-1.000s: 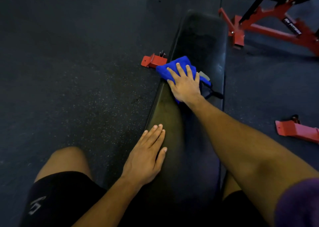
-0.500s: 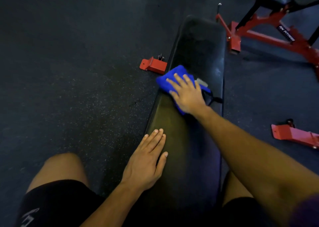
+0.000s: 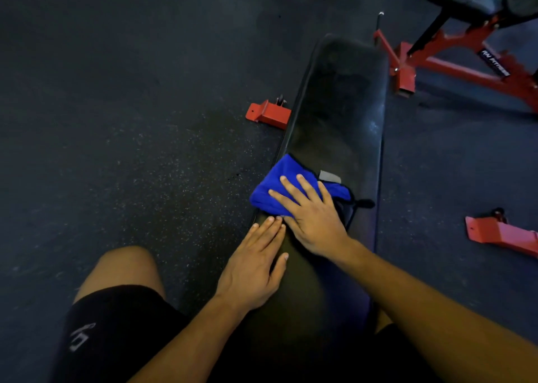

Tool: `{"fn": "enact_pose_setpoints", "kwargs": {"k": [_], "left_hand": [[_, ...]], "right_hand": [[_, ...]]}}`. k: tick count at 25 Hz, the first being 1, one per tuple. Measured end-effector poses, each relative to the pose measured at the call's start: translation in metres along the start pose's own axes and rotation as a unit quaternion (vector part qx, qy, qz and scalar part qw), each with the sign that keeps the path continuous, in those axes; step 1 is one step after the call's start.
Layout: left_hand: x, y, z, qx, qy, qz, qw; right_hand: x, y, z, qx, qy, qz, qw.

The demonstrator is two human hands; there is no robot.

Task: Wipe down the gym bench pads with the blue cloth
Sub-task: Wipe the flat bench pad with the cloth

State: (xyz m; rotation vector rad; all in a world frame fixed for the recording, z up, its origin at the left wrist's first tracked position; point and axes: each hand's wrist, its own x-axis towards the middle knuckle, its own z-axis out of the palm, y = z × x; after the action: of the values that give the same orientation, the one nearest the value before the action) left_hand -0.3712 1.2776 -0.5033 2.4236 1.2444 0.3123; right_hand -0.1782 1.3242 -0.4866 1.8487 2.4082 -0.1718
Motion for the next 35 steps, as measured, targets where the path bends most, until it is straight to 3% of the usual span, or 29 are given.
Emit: {"fn": "enact_pose_setpoints", "kwargs": {"k": [6, 9, 14, 19, 21, 24, 28, 29, 32, 35], "left_hand": [[-0.004, 0.007, -0.007, 0.050, -0.057, 0.040, 0.996], [-0.005, 0.003, 0.007, 0.056, -0.019, 0.080, 0.995], [-0.003, -0.003, 0.020, 0.035, 0.007, 0.088, 0.995], [-0.003, -0.013, 0.016, 0.030, -0.022, 0.128, 0.991], [-0.005, -0.012, 0.018, 0.045, -0.031, 0.145, 0.988], [-0.005, -0.011, 0.018, 0.043, -0.044, 0.148, 0.987], [-0.005, -0.011, 0.020, 0.036, -0.029, 0.154, 0.987], [-0.005, -0.012, 0.021, 0.034, -0.020, 0.162, 0.986], [-0.008, -0.014, 0.018, 0.013, -0.022, 0.173, 0.985], [-0.005, -0.015, 0.015, -0.006, -0.035, 0.163, 0.986]], "right_hand": [[0.011, 0.011, -0.003, 0.019, 0.005, 0.006, 1.000], [0.046, 0.029, -0.006, -0.020, 0.047, -0.001, 0.999], [0.151, 0.062, -0.030, -0.078, -0.033, -0.074, 0.994], [0.177, 0.018, -0.043, -0.182, -0.107, -0.087, 0.974], [0.153, -0.014, -0.037, -0.205, -0.133, -0.141, 0.959], [0.104, -0.052, -0.025, -0.142, -0.171, -0.261, 0.939], [0.123, -0.035, -0.032, -0.160, -0.212, -0.386, 0.883], [0.141, -0.022, -0.037, -0.189, -0.215, -0.371, 0.883], [0.204, 0.027, -0.060, -0.287, -0.215, -0.198, 0.913], [0.228, 0.047, -0.059, -0.256, -0.217, -0.067, 0.940]]}}
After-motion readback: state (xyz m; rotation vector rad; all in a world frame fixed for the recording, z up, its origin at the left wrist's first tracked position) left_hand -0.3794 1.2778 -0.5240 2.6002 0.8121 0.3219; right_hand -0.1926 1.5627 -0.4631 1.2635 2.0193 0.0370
